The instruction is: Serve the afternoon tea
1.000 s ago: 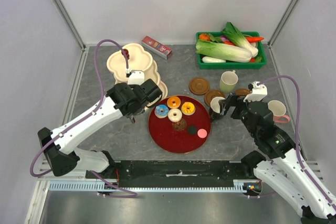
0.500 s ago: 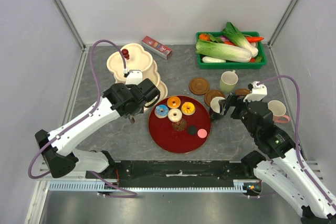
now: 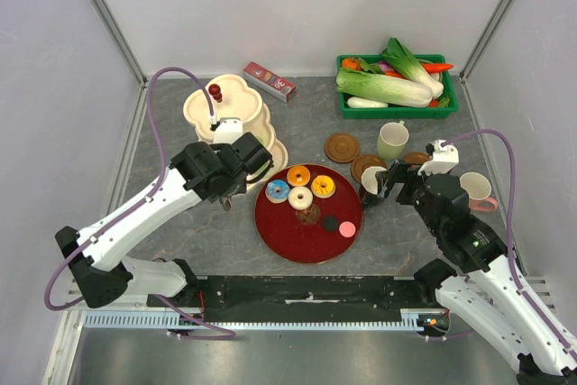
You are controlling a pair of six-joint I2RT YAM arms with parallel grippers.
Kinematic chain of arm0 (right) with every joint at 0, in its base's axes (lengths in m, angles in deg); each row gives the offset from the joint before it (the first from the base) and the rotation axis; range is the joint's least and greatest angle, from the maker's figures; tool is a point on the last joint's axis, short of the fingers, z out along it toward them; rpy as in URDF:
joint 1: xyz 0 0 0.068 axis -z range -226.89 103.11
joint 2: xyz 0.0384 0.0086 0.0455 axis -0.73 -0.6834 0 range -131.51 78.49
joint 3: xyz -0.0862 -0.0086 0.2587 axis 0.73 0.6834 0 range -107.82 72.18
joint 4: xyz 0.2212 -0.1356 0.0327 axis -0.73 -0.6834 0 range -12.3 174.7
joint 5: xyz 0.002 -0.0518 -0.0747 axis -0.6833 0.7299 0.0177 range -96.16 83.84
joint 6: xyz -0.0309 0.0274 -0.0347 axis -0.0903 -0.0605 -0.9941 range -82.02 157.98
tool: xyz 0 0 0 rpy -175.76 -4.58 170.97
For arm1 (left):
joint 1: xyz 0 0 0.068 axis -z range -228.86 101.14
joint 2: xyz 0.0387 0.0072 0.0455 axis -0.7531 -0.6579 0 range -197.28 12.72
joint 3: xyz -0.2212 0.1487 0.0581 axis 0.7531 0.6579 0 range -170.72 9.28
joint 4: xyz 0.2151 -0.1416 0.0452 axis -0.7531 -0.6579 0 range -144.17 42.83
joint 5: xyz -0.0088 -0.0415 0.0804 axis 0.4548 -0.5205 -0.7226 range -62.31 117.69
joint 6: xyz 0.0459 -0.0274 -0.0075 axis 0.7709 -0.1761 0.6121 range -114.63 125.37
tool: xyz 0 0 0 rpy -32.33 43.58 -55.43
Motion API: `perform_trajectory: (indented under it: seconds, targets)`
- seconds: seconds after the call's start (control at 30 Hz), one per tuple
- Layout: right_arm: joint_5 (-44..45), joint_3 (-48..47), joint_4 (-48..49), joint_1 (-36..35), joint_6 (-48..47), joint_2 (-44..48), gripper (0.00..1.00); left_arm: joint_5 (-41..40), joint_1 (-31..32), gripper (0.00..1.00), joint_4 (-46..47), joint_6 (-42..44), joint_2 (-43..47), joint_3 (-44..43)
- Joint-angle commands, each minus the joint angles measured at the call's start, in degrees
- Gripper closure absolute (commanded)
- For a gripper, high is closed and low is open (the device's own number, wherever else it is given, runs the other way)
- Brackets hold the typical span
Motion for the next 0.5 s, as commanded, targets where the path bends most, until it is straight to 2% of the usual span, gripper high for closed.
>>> perform_trajectory:
  seconds: [0.0, 0.27, 0.47]
  targets:
    - [1.0, 0.1, 1.4, 0.0, 0.4, 0.2, 0.02, 1.3, -0.1, 0.49, -9.8, 2.7, 3.8, -3.7]
    - [1.1, 0.1, 1.5, 0.0, 0.4, 0.2, 0.02, 9.0, -0.1, 0.49, -3.4, 8.7, 7.9, -3.4]
    - [1.3, 0.1, 1.5, -0.1, 0.3, 0.4, 0.02, 12.1, -0.1, 0.51, -1.3, 10.2, 7.2, -4.3]
